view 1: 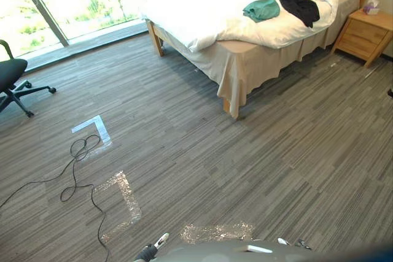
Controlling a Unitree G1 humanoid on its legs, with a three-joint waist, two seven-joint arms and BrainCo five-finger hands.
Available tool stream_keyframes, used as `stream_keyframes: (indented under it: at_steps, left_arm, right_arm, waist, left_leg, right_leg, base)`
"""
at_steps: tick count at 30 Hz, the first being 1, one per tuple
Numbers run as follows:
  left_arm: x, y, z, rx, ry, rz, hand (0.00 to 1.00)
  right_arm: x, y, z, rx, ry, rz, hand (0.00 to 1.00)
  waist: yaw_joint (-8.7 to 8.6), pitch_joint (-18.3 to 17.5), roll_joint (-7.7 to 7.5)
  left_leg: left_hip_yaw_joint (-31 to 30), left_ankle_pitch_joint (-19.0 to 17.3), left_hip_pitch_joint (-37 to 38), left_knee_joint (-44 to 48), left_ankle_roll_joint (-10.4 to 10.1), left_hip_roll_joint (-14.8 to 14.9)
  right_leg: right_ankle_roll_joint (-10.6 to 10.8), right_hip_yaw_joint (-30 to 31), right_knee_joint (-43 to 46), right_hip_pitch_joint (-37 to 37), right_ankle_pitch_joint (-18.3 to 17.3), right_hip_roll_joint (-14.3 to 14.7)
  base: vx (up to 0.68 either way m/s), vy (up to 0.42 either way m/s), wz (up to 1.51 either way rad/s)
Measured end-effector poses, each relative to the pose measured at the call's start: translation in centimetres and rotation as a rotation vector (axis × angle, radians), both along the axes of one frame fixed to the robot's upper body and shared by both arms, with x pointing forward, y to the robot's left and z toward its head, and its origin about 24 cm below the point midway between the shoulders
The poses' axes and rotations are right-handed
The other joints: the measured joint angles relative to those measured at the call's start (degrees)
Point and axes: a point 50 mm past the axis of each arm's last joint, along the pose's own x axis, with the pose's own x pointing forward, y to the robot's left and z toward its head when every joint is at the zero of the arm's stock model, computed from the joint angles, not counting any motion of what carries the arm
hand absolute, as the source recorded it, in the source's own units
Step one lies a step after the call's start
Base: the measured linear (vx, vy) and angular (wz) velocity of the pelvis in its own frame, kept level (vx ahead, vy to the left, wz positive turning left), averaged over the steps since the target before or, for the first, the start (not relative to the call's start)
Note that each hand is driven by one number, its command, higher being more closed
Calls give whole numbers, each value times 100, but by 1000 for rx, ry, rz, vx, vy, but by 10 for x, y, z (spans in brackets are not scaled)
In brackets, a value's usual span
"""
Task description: Tidy the bed and pick cloth on bed and put in laundry
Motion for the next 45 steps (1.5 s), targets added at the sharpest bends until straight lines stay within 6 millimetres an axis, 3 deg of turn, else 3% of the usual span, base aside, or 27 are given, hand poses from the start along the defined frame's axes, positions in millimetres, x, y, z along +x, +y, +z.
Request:
stream_keyframes:
  at_steps: [5, 11, 17, 20, 21, 22, 24, 26, 29, 30, 31, 32, 33, 35, 36, 37, 39, 41, 42, 43, 44, 45]
  left_arm:
    - [-3, 0, -1, 0, 18, -6, 0]
    - [6, 1, 0, 2, -1, -76, 0]
    - [11, 2, 1, 7, -13, -109, 0]
    - [22, 4, 2, 12, -32, -119, 0]
    - [29, 7, 4, 28, -47, -127, 0]
    - [34, 14, 7, 66, -59, -137, 0]
    - [39, 18, 9, 105, -72, -136, 0]
    - [42, 19, 11, 126, -86, -128, 0]
    - [52, 21, 13, 143, -106, -140, 0]
    - [60, 16, 14, 137, -129, -156, 0]
    - [71, 13, 17, 138, -160, -173, 0]
    - [83, 8, 20, 136, -196, -191, 0]
    - [87, 2, 20, 133, -207, -214, 0]
    - [90, -4, 20, 126, -222, -227, 0]
    - [87, -4, 18, 125, -212, -232, 0]
    - [90, -7, 19, 131, -217, -271, 0]
    - [93, -18, 19, 107, -238, -270, 0]
    - [93, -33, 18, 72, -246, -264, 0]
    - [93, -35, 18, 66, -249, -265, 0]
    - [95, -35, 18, 69, -258, -264, 0]
    - [95, -35, 19, 71, -263, -263, 0]
    - [94, -34, 19, 78, -274, -255, 0]
  right_arm:
    - [-1, 0, 0, 3, -2, -31, 0]
    - [11, 1, 0, 16, -25, -23, 0]
    - [20, 3, 1, 42, -53, -49, 0]
    - [42, 4, 7, 11, -145, -57, 0]
    - [53, 7, 12, 8, -204, -85, 0]
    - [61, 15, 15, 15, -248, -106, 0]
    - [69, 26, 17, 35, -283, -132, 0]
    - [74, 24, 22, 11, -313, -151, 0]
    - [73, 27, 21, 14, -311, -201, 0]
    - [76, 23, 24, 15, -336, -229, 0]
    - [80, 17, 27, 6, -363, -239, 0]
    - [87, 14, 30, 3, -395, -244, 0]
    - [90, 12, 31, 7, -413, -252, 0]
    - [87, 13, 30, 14, -417, -256, 0]
    - [83, 15, 29, 23, -408, -256, 0]
    - [80, 15, 26, 21, -392, -268, 0]
    - [75, 10, 25, 9, -375, -287, 0]
    - [73, -1, 24, -20, -347, -271, 0]
    - [71, -5, 22, -33, -322, -245, 0]
    - [69, -6, 20, -41, -294, -205, 0]
    - [69, -6, 20, -44, -290, -193, 0]
    - [71, -6, 21, -52, -290, -163, 0]
  waist:
    - [3, 19, -2]
    - [39, 92, -1]
    - [50, 244, -51]
    - [51, 435, -67]
    - [57, 576, -135]
    - [66, 701, -305]
    - [58, 839, -413]
    - [42, 1018, -394]
    - [-12, 1062, -386]
    - [-73, 1147, -244]
    - [-74, 1228, -176]
    - [-107, 1310, -116]
    - [-114, 1377, -36]
    - [-112, 1359, -158]
    - [-125, 1331, -235]
    - [-179, 1237, -245]
    - [-308, 1191, -181]
    - [-416, 1022, 107]
    - [-442, 976, 191]
    - [-442, 951, 239]
    - [-440, 954, 253]
    - [-417, 966, 251]
  left_leg:
    - [9, -55, 184, -95, -89, 53]
    - [138, -87, 298, -97, -143, 43]
    - [167, -88, 314, -113, -142, 11]
    - [335, -183, 47, 82, -92, 30]
    - [432, -306, -148, 368, 7, 3]
    - [519, -559, -398, 737, 115, -57]
    - [642, -701, -474, 989, 172, -26]
    - [810, -991, -418, 1358, 113, 125]
    - [944, -1311, -420, 1802, -99, 373]
    - [946, -1285, -409, 1754, -156, 554]
    - [965, -1271, -374, 1680, -202, 640]
    - [1014, -1274, -190, 1477, -255, 779]
    - [1076, -1329, 54, 1298, -374, 913]
    - [1235, -1462, 513, 1129, -627, 1076]
    - [1288, -1533, 804, 1051, -725, 1134]
    - [1395, -1347, 1052, 985, -690, 1262]
    - [1389, -1028, 1153, 1018, -692, 1346]
    - [1292, -588, 982, 1462, -773, 1558]
    - [1095, -270, 751, 1942, -771, 1655]
    - [730, 420, 338, 2832, -794, 1747]
    - [540, 848, 76, 3377, -791, 1781]
    - [194, 525, -630, 4936, -807, 1756]
  right_leg:
    - [122, -94, -541, 404, 198, 88]
    - [354, -101, -903, 660, 387, 91]
    - [322, -97, -973, 686, 452, 66]
    - [180, -103, 64, 27, -105, -35]
    - [256, -136, 855, -454, -515, -184]
    - [242, -294, 1628, -907, -884, -414]
    - [239, -473, 2197, -1172, -1024, -586]
    - [248, -819, 2926, -1408, -1045, -720]
    - [163, -1393, 3002, -1267, -1339, -809]
    - [464, -1561, 3468, -1484, -1156, -799]
    - [604, -1601, 3951, -1815, -1107, -901]
    - [281, -1456, 3940, -2097, -1366, -996]
    - [392, -1292, 3617, -2274, -1284, -1109]
    - [527, -1067, 2911, -2303, -917, -1346]
    - [317, -1214, 3004, -2239, -523, -1521]
    - [163, -1264, 3479, -2230, -1060, -1418]
    - [34, -1308, 3689, -2192, -1338, -1379]
    - [-203, -1347, 3550, -2074, -1536, -1103]
    - [-236, -1344, 3351, -1909, -1567, -954]
    - [-254, -1317, 2962, -1571, -1584, -780]
    - [-256, -1287, 2724, -1362, -1576, -682]
    - [-273, -1206, 2220, -905, -1542, -456]
  base:
    - [123, 9, 1]
    - [42, 29, -6]
    - [-34, 12, -3]
    - [-105, -11, -17]
    - [-157, -37, -18]
    - [-156, -58, -21]
    - [-30, -92, -38]
    - [38, -101, -52]
    - [207, -199, -27]
    - [147, -154, -4]
    - [171, -182, -17]
    - [219, -169, -37]
    - [259, -185, -42]
    - [381, -276, -34]
    - [652, -449, -24]
    - [490, -332, -12]
    - [423, -273, -9]
    - [575, -340, -34]
    - [631, -322, -42]
    - [416, -188, -29]
    - [482, -194, -24]
    - [558, -150, -25]
